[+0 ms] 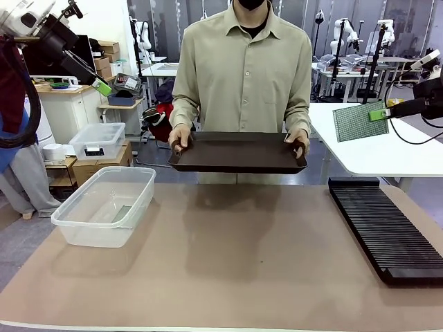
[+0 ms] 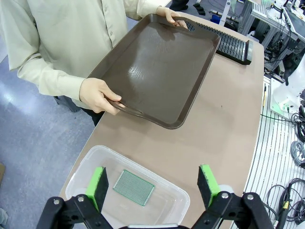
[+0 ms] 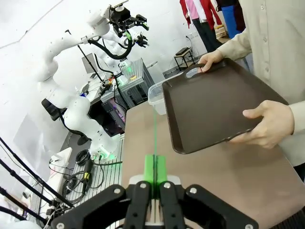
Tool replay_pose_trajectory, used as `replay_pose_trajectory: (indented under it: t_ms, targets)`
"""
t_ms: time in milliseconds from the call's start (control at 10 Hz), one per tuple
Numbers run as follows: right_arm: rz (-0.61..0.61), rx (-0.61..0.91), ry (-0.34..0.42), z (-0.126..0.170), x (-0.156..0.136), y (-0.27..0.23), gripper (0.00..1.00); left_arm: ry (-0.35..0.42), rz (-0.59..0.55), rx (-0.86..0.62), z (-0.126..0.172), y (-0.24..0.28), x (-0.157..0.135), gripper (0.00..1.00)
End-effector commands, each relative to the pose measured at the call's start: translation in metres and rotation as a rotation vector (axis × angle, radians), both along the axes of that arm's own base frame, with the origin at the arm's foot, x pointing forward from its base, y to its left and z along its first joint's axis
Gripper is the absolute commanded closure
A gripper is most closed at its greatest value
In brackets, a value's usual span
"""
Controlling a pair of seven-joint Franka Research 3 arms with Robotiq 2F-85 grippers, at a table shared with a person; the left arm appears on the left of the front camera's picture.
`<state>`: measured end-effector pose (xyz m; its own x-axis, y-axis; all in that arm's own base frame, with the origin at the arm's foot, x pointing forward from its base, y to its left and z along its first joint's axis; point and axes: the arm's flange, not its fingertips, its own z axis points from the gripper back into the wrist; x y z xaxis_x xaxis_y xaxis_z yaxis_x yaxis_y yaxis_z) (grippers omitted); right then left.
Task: Sort PCBs into racks and boxes based on the side picked up.
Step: If the short side of the Blank PCB is picked up, insert it into the PCB Rack ; if the long side is picked up, place it in the Organizing box.
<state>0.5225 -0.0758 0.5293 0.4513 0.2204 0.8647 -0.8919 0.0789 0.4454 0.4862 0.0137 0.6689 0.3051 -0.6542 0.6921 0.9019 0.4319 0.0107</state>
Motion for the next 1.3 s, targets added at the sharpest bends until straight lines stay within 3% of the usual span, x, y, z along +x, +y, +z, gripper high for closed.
replay_pose_trajectory:
  t_ms: [0,300,400,500,600,700,900,1200]
  targets:
    - [0.054,-0.040,-0.008,-0.004,0.006,0.001,0.98,0.000,-0.002,0.002,-0.001,0.000,-0.001,0.00]
    - [0.081,-0.084,-0.218,-0.013,0.022,-0.021,0.98,0.000,-0.002,0.002,-0.001,0.000,-0.001,0.00]
    - [0.124,-0.108,-0.233,-0.016,0.026,-0.031,0.98,0.000,-0.002,0.002,-0.001,0.000,-0.001,0.00]
    - [0.122,-0.130,-0.294,-0.023,0.030,-0.039,0.98,0.000,-0.002,0.002,-0.001,0.000,-0.001,0.00]
    - [0.118,-0.148,-0.387,-0.027,0.042,-0.052,0.98,0.000,-0.002,0.002,-0.001,0.000,-0.001,0.00]
    - [0.137,-0.162,-0.402,-0.034,0.049,-0.064,0.98,0.000,-0.002,0.002,-0.001,0.000,-0.001,0.00]
    - [0.167,-0.228,-0.557,-0.056,0.064,-0.082,0.98,0.000,-0.002,0.002,-0.001,0.000,-0.001,0.00]
    - [0.225,-0.275,-0.541,-0.088,0.076,-0.103,0.98,0.000,-0.002,0.002,-0.001,0.000,-0.001,0.00]
